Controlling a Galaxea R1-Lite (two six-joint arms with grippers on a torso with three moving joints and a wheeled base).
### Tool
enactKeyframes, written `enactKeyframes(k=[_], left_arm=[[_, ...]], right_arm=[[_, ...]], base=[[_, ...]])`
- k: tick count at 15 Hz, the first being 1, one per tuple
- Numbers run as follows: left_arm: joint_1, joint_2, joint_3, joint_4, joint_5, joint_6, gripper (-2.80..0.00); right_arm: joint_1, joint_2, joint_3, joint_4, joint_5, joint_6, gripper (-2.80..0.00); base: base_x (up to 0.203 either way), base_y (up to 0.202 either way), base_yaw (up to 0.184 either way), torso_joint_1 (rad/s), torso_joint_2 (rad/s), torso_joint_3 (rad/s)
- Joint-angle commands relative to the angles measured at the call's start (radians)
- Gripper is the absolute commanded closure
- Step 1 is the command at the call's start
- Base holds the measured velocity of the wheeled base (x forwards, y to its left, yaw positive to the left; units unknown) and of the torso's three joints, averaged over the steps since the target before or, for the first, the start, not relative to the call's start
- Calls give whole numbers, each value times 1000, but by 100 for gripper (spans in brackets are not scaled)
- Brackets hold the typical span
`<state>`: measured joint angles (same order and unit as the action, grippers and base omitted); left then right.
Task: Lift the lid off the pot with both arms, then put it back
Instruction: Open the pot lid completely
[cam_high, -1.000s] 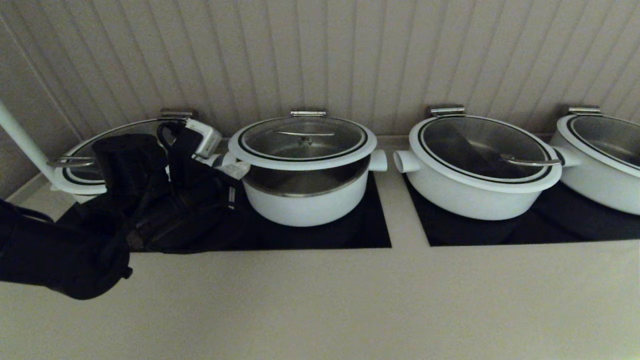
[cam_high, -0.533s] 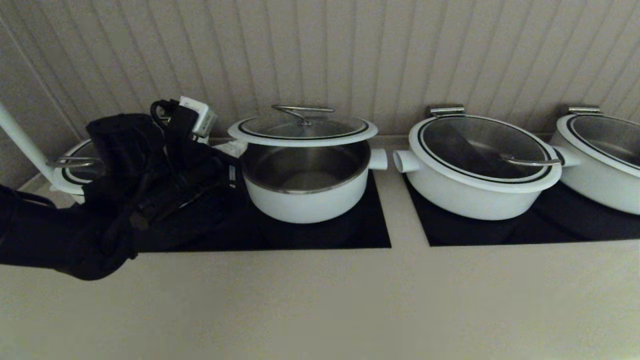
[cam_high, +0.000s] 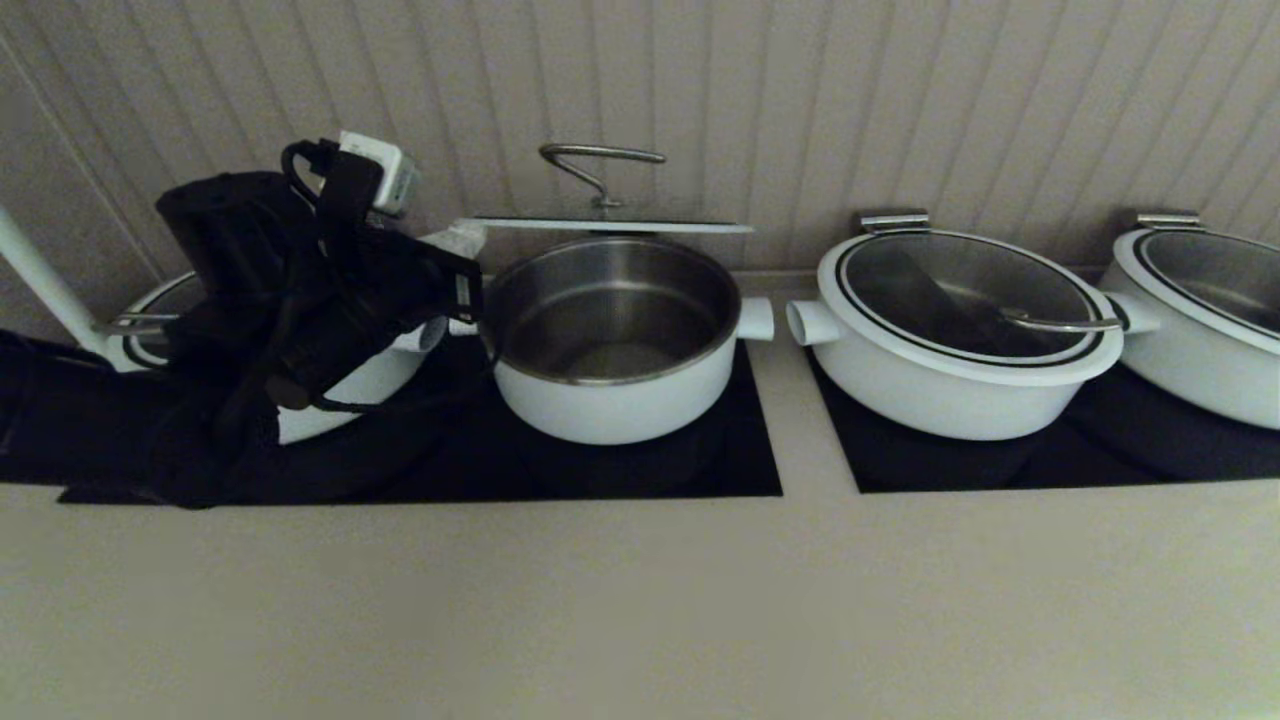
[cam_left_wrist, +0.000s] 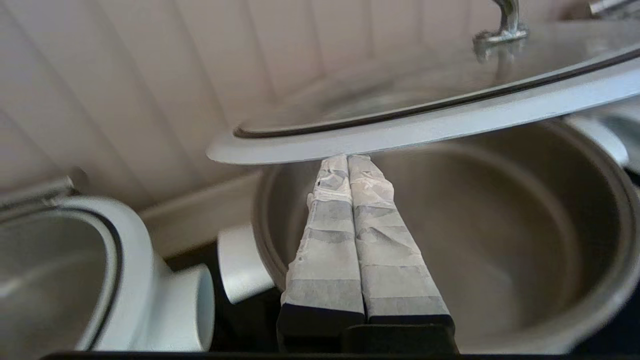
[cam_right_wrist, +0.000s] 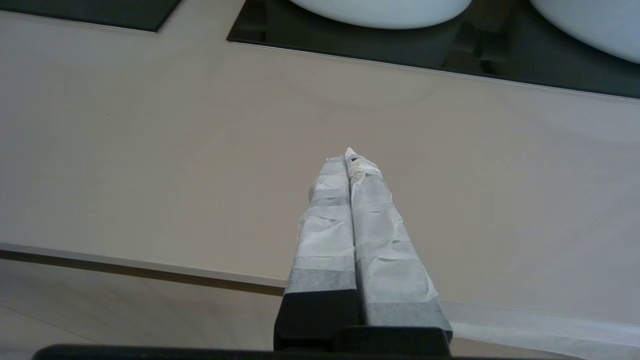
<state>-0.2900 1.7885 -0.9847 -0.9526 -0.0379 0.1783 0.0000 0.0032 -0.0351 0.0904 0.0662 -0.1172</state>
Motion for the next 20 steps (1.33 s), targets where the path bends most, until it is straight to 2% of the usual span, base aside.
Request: enactKeyframes(k=[1,5,12,17,20], left_arm=[[0,9,-55,-3,4,2,0],[2,31,-157,-3,4,4,0],[2,54,-246,-5,4,3,0],[2,59,-262,-5,4,3,0],[2,29,-215,6,4,8,0]], right_arm=[[0,0,0,0,0,-1,0],[0,0,0,1,0,-1,0],[0,0,0,2,0,-1,0],[0,0,0,2,1,-1,0],[0,-2,0,2,1,-1,0]], base=[[0,0,0,0,0,0],[0,0,0,0,0,0],[0,0,0,0,0,0],[0,0,0,0,0,0],[0,0,0,0,0,0]])
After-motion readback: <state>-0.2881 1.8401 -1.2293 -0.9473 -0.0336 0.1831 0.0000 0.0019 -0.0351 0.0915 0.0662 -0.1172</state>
